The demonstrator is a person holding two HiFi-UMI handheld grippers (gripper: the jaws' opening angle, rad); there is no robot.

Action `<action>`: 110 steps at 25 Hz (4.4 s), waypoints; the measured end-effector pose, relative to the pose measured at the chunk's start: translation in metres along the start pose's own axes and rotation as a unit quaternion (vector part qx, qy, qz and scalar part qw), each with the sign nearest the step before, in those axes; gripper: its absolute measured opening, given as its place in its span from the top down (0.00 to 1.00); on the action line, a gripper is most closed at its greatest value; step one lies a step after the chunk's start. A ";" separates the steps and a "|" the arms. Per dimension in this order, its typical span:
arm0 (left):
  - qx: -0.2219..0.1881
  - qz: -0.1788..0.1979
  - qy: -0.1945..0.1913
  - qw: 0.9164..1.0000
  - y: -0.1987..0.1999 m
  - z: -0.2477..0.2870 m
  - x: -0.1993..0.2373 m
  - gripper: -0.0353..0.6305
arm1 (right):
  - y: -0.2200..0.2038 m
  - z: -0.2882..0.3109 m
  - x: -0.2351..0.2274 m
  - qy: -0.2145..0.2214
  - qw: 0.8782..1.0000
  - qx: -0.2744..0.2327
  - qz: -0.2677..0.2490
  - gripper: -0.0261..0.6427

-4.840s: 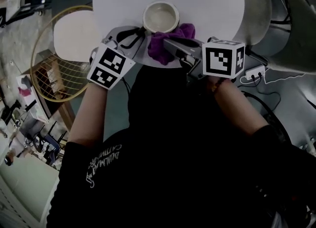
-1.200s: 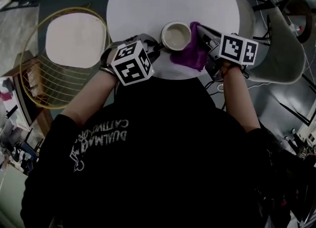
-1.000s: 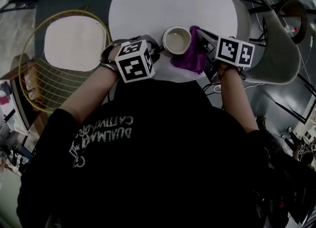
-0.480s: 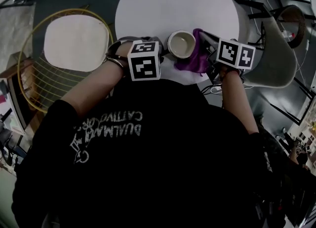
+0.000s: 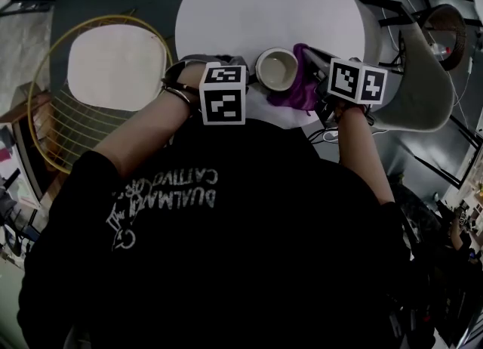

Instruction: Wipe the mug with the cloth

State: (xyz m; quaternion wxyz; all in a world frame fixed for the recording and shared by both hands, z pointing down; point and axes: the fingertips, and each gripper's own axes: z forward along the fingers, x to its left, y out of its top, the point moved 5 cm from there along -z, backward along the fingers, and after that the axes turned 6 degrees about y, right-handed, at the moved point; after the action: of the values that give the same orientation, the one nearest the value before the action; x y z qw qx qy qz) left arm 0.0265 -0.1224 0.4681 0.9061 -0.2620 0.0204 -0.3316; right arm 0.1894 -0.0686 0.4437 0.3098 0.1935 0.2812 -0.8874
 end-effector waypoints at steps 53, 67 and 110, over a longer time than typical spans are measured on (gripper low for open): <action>0.021 0.003 0.004 1.000 -0.004 0.003 0.004 0.80 | 0.013 0.034 0.051 -0.071 0.932 0.158 -0.319 0.94; 0.007 -0.043 0.008 0.999 -0.007 0.001 0.005 0.80 | 0.010 0.035 0.059 -0.063 0.934 0.136 -0.324 0.94; 0.003 -0.090 0.018 0.996 -0.006 -0.001 0.010 0.80 | 0.007 0.040 0.080 -0.047 0.933 0.104 -0.342 0.95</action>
State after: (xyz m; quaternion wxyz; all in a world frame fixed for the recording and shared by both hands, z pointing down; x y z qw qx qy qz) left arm 0.0310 -0.1327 0.4716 0.8731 -0.2539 0.0116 -0.4161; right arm 0.1279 -0.1334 0.4305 -0.0213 0.0745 0.2211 -0.9722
